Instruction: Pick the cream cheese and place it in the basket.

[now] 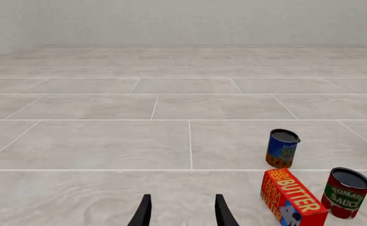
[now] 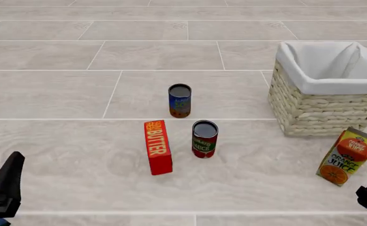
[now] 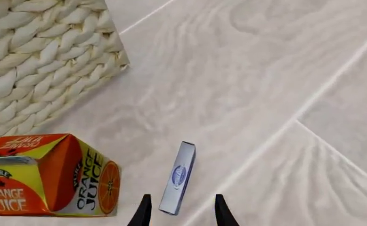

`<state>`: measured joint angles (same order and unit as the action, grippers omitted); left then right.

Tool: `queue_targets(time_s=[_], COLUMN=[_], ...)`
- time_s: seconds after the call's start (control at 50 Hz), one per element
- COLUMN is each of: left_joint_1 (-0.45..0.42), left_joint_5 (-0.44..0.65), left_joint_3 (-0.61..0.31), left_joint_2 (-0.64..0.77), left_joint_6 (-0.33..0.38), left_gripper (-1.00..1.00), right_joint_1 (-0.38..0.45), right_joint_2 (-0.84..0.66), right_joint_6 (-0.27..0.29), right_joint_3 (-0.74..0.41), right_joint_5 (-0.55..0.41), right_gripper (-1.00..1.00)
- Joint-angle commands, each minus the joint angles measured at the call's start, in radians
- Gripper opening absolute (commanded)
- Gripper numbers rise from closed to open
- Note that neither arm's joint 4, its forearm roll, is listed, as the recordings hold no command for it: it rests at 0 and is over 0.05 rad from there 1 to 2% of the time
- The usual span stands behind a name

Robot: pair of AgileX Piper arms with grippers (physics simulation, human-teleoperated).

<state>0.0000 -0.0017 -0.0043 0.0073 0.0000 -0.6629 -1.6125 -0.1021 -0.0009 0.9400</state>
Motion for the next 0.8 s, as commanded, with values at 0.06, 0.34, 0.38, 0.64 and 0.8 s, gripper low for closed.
queue_targets(time_s=[0.06, 0.34, 0.38, 0.64, 0.8], left_joint_1=[0.0, 0.0, 0.0, 0.0, 0.0], left_joint_5=[0.0, 0.0, 0.0, 0.0, 0.0], left_joint_3=[0.0, 0.0, 0.0, 0.0, 0.0], left_joint_2=[0.0, 0.0, 0.0, 0.0, 0.0], left_joint_6=[0.0, 0.0, 0.0, 0.0, 0.0], left_gripper=[1.0, 1.0, 1.0, 1.0, 1.0], right_joint_1=[0.015, 0.03, 0.021, 0.003, -0.006], right_joint_2=[-0.209, -0.233, -0.232, -0.204, -0.111], right_joint_6=[-0.006, -0.011, -0.007, 0.002, 0.043], right_joint_3=[0.001, 0.001, 0.001, 0.001, 0.001], right_joint_5=[0.178, 0.188, 0.187, 0.17, 0.109], right_gripper=[1.0, 1.0, 1.0, -1.0, -1.0])
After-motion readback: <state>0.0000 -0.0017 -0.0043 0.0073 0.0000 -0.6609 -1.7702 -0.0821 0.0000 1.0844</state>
